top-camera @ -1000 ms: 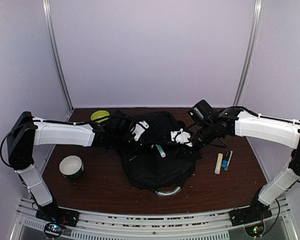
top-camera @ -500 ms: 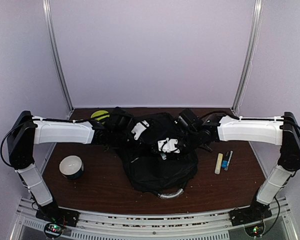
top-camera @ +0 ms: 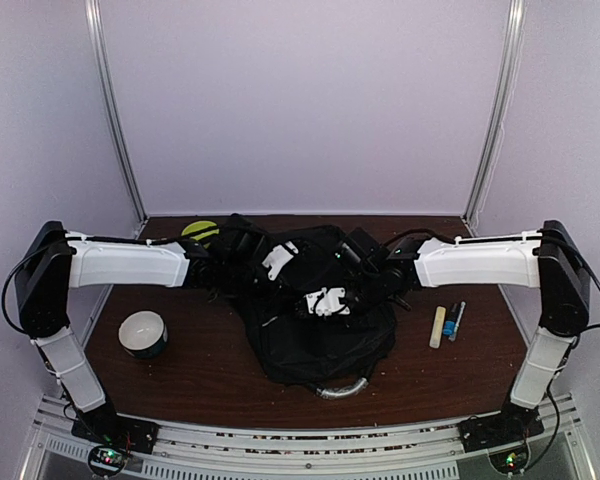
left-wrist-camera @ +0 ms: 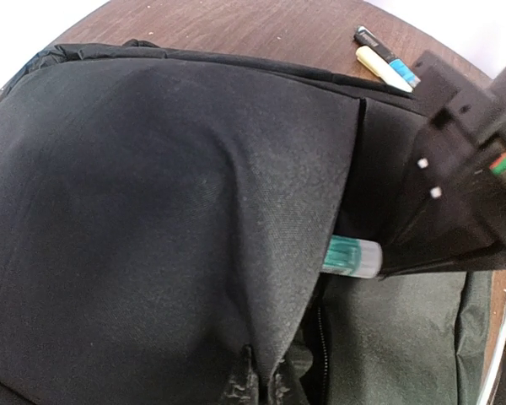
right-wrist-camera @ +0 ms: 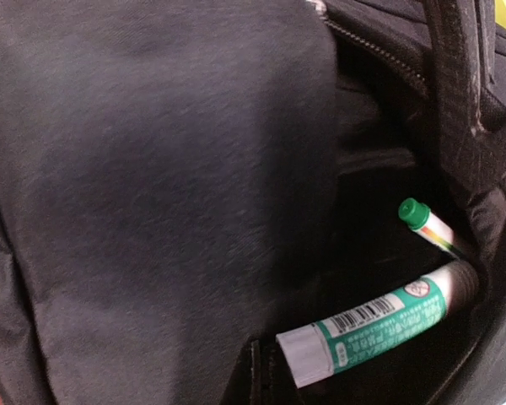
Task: Pack the student bag
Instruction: Adjust the glue stick in the lower front pocket of the bag.
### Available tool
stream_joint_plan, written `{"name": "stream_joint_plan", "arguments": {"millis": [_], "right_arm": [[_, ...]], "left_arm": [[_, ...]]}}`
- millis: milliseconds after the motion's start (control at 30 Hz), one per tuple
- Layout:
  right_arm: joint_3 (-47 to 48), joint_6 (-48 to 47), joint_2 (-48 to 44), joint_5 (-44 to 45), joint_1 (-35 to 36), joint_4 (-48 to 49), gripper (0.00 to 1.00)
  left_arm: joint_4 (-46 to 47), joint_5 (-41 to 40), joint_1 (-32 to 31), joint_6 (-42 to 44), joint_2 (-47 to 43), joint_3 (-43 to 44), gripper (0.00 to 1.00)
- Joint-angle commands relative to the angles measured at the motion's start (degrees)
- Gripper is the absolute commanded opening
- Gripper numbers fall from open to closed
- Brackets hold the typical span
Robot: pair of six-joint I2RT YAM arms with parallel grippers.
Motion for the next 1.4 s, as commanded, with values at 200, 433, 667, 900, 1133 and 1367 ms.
{"name": "stream_joint_plan", "arguments": {"millis": [200, 433, 667, 900, 1133, 1367], "right_arm": [[3.10, 5.82, 4.53, 11.93, 0.48, 14.95, 0.00], [2.19, 7.79, 7.93, 27.28, 0.67, 27.30, 0.00], [-0.41, 7.62, 7.81, 35.41, 0.79, 33.93, 0.01], [-1.42, 12.96, 3.50, 31.25, 1.21, 29.98, 0.02], [-1.73, 16.72, -5.03, 14.98, 2.04, 17.96, 0.12], [-6.77, 20.34, -14.06, 5.72, 2.17, 11.45, 0.17]], "left_arm": [[2.53, 5.91, -0.09, 0.50, -0.68, 1.89, 0.00], [1.79, 6.25, -0.09, 1.03, -1.17, 1.97, 0.00], [2.15, 6.02, -0.07, 0.98, -1.22, 1.58, 0.00], [2.35, 1.20, -0.07, 0.30, -1.17, 1.31, 0.00], [2.04, -2.29, 0.59, -0.19, -0.22, 1.89, 0.00], [2.43, -2.16, 0.99, -0.44, 0.78, 2.29, 0.00]]}}
